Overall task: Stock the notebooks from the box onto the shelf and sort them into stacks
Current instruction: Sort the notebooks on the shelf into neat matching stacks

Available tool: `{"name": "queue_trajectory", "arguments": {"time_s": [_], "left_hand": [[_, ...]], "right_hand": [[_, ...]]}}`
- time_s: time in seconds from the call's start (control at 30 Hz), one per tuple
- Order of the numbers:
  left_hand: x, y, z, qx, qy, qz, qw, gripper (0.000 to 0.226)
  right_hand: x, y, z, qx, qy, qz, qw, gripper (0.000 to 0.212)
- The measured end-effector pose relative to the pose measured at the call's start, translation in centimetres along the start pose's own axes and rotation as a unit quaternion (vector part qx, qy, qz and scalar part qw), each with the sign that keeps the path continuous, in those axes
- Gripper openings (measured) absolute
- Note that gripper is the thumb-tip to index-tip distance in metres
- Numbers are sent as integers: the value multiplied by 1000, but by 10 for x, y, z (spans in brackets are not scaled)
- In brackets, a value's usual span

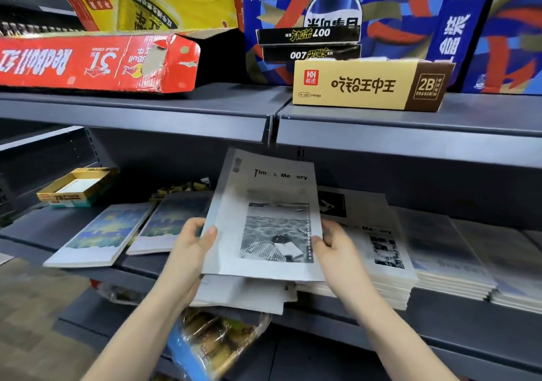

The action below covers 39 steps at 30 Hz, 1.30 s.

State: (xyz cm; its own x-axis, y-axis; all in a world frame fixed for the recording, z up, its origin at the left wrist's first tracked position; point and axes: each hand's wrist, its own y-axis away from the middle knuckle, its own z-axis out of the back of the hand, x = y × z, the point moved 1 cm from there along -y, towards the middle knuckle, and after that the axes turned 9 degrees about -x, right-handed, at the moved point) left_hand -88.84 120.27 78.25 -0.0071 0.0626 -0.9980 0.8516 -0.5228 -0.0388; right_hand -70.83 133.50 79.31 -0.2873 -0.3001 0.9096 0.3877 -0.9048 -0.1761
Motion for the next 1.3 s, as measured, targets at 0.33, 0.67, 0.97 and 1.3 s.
{"name": "queue_trajectory", "arguments": {"time_s": [0.33,0.67,0.97,1.3], "left_hand": [[12,20,-115,85,-109,-43,989,32],[21,26,-159,94,-252,-36,963,38],[27,15,-166,87,-413,-134,897,43],[29,11,-175,66,-433,-159,885,47]], "right_hand": [[-35,-11,83,-100,93,-21,990,36],[-56,-20,117,-115,137,-42,983,33],[-70,-24,106,-116,121,-20,986,42],[-87,-41,101,-115,70,-50,990,37]]}}
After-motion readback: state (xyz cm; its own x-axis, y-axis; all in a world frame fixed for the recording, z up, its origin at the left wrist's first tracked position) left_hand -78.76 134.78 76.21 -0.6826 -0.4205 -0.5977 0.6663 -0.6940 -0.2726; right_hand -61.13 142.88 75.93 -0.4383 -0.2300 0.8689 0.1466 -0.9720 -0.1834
